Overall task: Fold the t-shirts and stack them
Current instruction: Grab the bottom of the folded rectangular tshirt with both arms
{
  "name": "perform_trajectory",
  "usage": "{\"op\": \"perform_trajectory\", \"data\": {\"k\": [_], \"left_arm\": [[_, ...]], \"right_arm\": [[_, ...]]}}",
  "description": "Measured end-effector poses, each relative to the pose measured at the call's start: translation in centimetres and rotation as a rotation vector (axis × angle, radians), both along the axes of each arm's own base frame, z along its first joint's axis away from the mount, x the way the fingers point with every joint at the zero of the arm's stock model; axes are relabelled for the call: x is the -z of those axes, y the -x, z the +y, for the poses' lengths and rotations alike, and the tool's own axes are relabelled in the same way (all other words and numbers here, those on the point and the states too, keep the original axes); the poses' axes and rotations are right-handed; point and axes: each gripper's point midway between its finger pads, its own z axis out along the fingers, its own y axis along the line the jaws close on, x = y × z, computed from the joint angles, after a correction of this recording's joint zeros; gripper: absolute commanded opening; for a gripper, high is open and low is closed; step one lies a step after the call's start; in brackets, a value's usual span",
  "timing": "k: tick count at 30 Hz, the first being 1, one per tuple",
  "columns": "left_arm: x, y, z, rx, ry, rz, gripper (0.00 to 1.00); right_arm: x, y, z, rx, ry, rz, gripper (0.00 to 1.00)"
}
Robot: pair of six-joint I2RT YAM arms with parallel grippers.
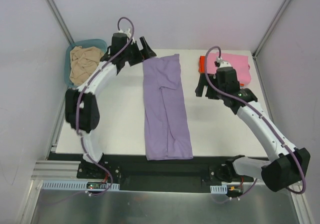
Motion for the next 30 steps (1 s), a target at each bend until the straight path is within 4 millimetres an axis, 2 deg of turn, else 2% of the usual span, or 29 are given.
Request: {"op": "perform_trajectory", "data": {"k": [2,5,7,8,10,13,15,17,19,24,25,30], "left_arm": [[-1.3,5.3,-0.4,0.023,-0.007,0.001,0.99],[-0.6,13.7,-1.6,0.042,-0.032,0.022,0.99],[1.9,19.5,-2.5,0.076,-0.056,0.066,0.99],[3.1,21.8,-2.8,0.096,-0.064,0.093,0.99],[7.0,27.1,-3.0,0.148,-0.095,0.187,0.99],[12.1,33.7,-1.6,0.179,-0.16,0.346,0.99],[13.6,36.8,-0.9,0.194,-0.179,0.402,0.99],[13.9,39.5,-0.5,0.212,-0.158,0.437,0.99],[14.1,41.1,-0.3,0.215,-0.123,0.457,0.94],[16.9,42.6,0.8,0.153,-0.138,0.581,0.83],[17.5,42.9,0.9,0.149,-0.158,0.608,0.75],[19.4,44.2,1.1,0.151,-0.222,0.7,0.55]], "right_arm": [[2.9,1.4,-0.5,0.003,-0.001,0.053,0.97],[7.2,4.4,-0.8,-0.015,-0.01,0.157,0.97],[9.6,6.6,-0.6,-0.035,-0.046,0.218,0.97],[10.3,7.5,-0.6,-0.04,-0.059,0.24,0.97],[11.2,9.1,-0.1,-0.067,-0.106,0.265,0.97],[12.0,11.5,0.5,-0.118,-0.174,0.289,0.97],[12.2,12.7,0.8,-0.144,-0.204,0.294,0.97],[12.6,13.9,1.0,-0.165,-0.232,0.301,0.97],[13.3,15.0,1.2,-0.185,-0.254,0.322,0.97],[15.8,18.1,1.8,-0.22,-0.312,0.439,0.98],[16.2,18.6,1.9,-0.225,-0.322,0.462,0.98],[16.7,20.3,2.6,-0.259,-0.359,0.526,0.99]]}}
